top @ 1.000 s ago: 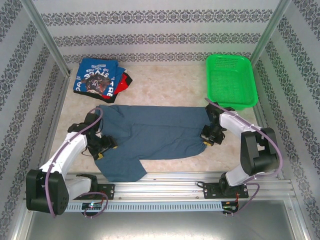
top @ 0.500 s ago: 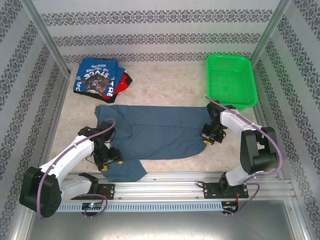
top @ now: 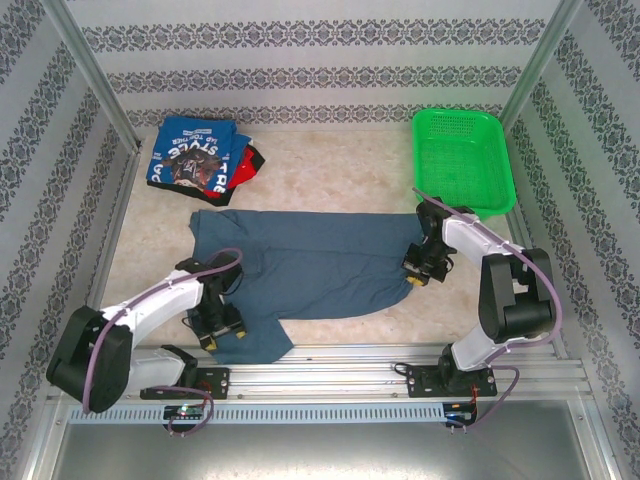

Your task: Fold and stack the t-shirts

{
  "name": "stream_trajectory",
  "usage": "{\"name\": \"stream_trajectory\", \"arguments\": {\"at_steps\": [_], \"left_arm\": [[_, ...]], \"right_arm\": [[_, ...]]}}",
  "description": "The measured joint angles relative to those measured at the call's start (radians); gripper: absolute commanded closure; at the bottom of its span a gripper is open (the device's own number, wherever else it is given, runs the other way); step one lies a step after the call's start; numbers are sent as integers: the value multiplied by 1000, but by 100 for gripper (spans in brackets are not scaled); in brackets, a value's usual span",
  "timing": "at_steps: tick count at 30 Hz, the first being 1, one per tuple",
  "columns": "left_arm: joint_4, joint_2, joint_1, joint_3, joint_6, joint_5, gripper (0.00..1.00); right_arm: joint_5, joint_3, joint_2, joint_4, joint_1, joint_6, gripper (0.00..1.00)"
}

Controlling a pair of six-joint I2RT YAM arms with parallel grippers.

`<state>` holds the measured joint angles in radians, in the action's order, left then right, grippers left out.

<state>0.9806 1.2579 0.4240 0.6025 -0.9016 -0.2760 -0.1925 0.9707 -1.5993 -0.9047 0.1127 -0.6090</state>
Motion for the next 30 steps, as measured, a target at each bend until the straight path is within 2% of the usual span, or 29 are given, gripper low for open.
{"name": "stream_trajectory", "arguments": {"at_steps": [4, 6, 9, 14, 23, 30], "left_arm": [[-64, 66, 0, 0, -23, 23, 42], [-70, 75, 0, 1, -25, 19, 48], [-83, 83, 0, 3, -30, 5, 72], [-88, 83, 0, 16, -20, 14, 95], [-86, 117, -56, 135, 75, 117, 98], [-122, 319, -115, 265, 173, 124, 98]], "right_arm": [[-6, 7, -2, -1, -2, 11, 92], [-8, 9, -2, -1, -5, 13, 92], [-8, 10, -2, 0, -6, 14, 92], [-11, 9, -1, 0, -6, 14, 92], [-16, 9, -1, 3, -6, 14, 93], [-19, 9, -1, 8, -6, 15, 95]]}}
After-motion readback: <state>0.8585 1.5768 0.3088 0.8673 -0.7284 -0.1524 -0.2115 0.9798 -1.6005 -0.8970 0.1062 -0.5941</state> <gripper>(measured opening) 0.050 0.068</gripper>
